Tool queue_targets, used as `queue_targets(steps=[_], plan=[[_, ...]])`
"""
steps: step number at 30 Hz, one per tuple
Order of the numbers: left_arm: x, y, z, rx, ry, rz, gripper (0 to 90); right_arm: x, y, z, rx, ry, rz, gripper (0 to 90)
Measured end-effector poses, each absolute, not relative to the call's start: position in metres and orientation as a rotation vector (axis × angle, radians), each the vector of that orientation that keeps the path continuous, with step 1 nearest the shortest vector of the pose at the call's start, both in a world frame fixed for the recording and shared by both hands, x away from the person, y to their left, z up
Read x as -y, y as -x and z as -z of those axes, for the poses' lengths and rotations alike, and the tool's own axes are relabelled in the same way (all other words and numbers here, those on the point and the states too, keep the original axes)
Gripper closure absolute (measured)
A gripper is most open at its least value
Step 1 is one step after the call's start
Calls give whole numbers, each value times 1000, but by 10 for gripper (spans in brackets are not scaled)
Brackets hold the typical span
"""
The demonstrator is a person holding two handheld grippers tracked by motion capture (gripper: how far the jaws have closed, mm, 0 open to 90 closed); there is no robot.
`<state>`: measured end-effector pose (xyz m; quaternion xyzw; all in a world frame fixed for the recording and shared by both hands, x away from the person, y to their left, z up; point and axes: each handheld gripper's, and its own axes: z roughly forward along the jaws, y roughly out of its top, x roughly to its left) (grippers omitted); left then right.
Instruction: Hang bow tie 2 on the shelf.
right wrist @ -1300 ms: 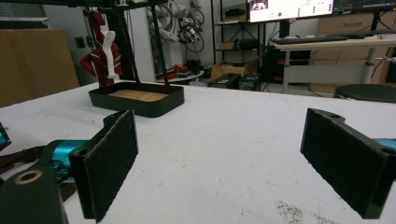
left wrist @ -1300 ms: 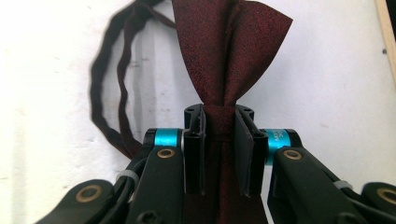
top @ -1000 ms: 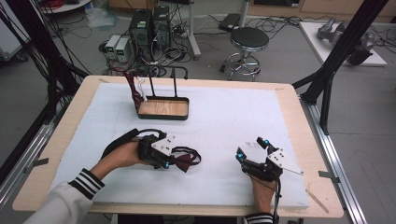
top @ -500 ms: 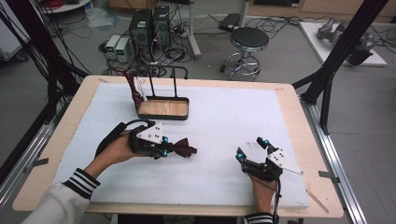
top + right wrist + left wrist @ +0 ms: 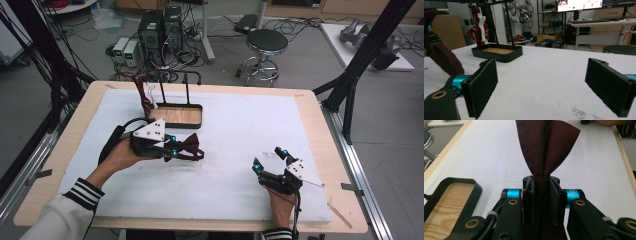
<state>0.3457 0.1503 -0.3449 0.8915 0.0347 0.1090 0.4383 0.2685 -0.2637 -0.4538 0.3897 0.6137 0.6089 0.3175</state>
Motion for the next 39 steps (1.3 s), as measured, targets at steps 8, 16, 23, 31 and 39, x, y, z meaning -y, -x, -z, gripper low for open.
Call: queue_targets(steps=[8,16,23,31,39], plan=[[-157,-350,338,-152,-2161,-330,757,264,-269,454,-1616,-1027,-1603,103],[-164,-356,328,-223,-2086,-379,757,264,-269,454,-1615,-1025,-1604,103],[-169,-360,321,-263,-2053,-413,757,264,-269,454,-1615,-1027,-1604,103],[-176,-366,317,-321,-2006,-440,757,264,-269,454,-1614,-1033,-1606,103],[-181,-370,311,-368,-1978,-473,757,264,-269,454,-1614,-1032,-1608,103]])
